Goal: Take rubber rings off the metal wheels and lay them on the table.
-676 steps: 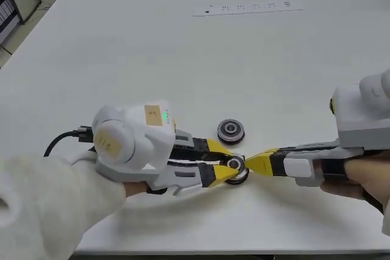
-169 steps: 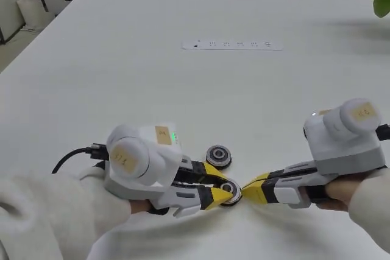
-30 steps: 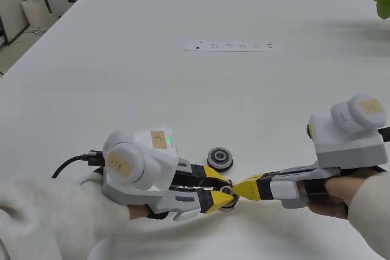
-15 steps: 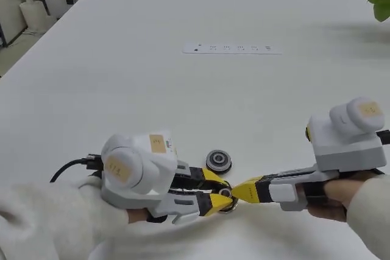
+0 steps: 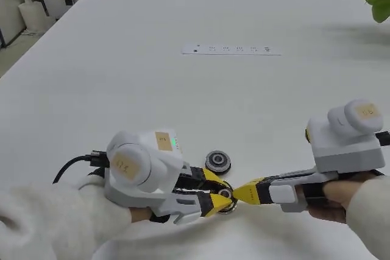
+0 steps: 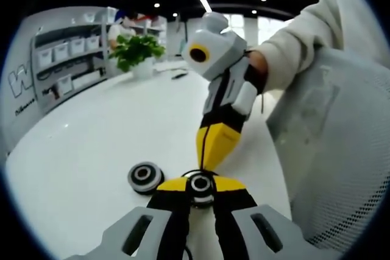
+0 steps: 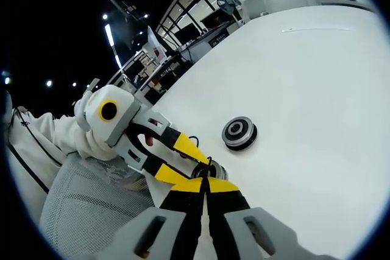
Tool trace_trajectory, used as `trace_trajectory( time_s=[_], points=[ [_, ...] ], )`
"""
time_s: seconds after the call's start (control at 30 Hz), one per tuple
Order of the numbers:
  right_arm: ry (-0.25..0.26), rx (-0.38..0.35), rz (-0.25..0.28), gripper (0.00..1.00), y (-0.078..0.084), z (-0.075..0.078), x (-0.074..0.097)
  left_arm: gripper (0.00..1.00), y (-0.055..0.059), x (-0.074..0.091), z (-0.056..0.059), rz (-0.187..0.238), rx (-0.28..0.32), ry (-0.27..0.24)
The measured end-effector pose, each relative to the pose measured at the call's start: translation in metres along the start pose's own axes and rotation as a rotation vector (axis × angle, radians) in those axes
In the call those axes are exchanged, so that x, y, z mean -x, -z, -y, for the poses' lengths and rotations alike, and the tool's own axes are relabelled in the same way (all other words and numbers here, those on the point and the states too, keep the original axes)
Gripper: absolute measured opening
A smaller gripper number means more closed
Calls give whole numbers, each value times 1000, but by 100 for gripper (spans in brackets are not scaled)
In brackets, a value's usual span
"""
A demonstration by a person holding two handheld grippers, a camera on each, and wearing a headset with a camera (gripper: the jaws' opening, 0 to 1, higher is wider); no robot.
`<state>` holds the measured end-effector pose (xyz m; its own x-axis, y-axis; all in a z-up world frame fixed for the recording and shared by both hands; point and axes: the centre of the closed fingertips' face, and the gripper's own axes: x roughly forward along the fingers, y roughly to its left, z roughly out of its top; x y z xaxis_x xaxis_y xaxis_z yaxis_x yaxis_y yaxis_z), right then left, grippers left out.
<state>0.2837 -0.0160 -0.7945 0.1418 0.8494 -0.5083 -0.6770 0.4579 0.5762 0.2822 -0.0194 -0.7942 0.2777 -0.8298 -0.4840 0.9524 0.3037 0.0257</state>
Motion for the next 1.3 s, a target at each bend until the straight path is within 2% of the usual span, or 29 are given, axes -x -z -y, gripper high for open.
trace_trajectory(
  time_s=[0.1,0.17,0.3,0.63,0.73,0.9,1.13,1.3],
  points=[
    [0,3,1,0,-1,0,0,16,-1,0,0,-11,4,0],
    [1,4,2,0,-1,0,1,22,-1,0,5,-15,-9,14],
    [1,8,1,0,-1,-1,2,25,-1,0,8,-29,-27,19],
    [-13,2,10,0,-4,-7,4,23,-6,10,8,-28,-34,23],
    [-16,3,10,0,-4,-8,3,26,-9,13,11,-23,-39,31],
    [-21,0,22,0,-6,-10,5,34,-20,21,3,18,-24,2],
    [-24,1,31,0,-8,-14,6,43,-23,29,1,31,-25,-4],
    [-23,0,42,0,-10,-16,7,54,-27,35,-2,42,-20,-6]
  ],
)
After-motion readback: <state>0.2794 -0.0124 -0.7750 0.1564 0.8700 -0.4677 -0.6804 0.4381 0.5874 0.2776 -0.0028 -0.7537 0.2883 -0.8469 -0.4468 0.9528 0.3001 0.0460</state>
